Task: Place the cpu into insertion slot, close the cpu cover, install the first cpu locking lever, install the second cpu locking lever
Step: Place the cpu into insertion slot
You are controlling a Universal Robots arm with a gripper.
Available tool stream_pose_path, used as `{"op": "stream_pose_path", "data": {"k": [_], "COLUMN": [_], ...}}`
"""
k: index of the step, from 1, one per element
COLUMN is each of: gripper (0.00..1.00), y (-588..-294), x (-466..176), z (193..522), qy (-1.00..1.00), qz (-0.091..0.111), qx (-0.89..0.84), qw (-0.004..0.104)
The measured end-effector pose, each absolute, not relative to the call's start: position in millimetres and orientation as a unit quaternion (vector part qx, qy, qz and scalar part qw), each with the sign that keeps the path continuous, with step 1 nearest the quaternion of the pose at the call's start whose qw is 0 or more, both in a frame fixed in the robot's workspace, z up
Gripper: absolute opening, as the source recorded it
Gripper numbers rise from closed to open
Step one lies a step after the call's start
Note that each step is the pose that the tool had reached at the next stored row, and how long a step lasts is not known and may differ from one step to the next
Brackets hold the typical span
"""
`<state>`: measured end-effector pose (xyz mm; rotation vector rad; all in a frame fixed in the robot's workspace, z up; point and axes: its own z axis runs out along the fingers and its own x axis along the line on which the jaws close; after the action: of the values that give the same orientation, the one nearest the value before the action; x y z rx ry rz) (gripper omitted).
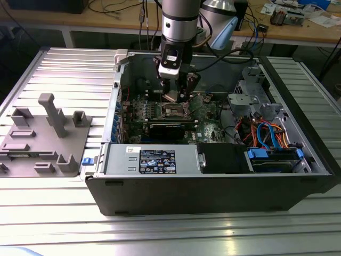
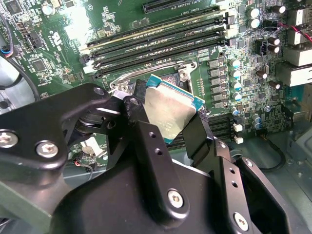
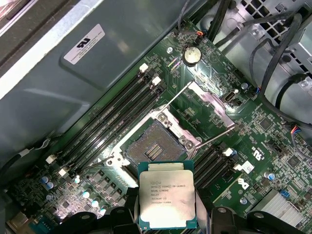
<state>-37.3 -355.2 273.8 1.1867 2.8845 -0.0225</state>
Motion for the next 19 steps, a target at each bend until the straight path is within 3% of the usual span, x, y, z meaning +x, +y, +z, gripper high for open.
{"op": "stream_pose_path", "data": {"k": [19], "gripper": [0.55], "y": [-355.2], "x": [-37.4], "z": [273.5], "qy": [0.922], "qz": [-0.007], "qx": [0.386], "qw": [0.011]}}
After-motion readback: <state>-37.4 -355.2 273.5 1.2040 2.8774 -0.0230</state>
